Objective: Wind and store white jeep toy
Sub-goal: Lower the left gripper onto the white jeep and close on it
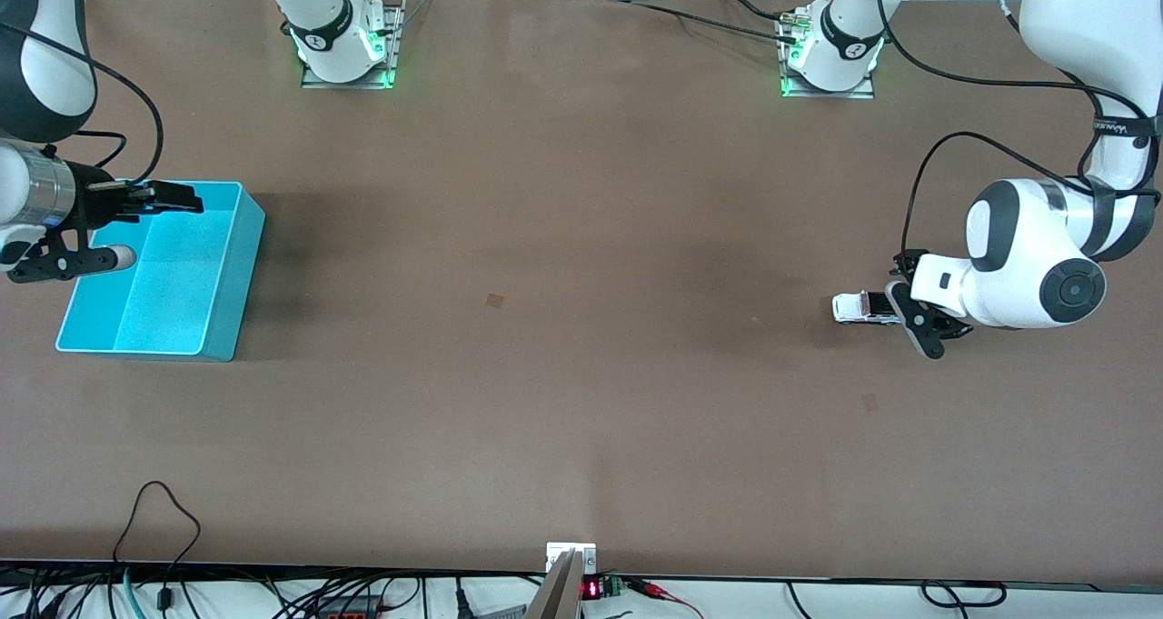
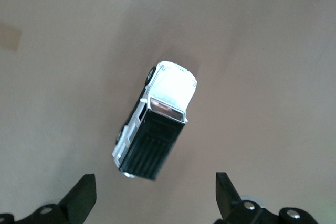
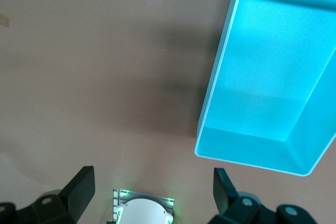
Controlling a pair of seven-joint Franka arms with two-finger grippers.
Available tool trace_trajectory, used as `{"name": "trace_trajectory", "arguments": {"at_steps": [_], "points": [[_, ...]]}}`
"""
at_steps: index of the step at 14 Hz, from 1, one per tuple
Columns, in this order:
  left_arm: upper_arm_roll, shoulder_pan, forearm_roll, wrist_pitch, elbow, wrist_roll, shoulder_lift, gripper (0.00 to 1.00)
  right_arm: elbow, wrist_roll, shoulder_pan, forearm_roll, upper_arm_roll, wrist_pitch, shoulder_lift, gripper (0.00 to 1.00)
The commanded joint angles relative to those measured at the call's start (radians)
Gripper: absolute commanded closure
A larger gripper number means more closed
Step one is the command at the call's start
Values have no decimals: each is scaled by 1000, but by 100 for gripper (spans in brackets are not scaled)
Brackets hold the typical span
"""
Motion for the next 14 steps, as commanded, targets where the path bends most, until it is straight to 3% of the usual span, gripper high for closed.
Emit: {"name": "trace_trajectory", "arguments": {"at_steps": [1,8,14], "points": [[-3,5,12,70,-34,158,1,0,-76,9,-1,0,1,0,-49,0],[-8,21,0,198,-131,345,-4,0,-324,105,11,-5,7,133,-198,0],[-28,21,0,300,-197,449,-14,0,-377,107,13,-8,11,162,-229,0]]}}
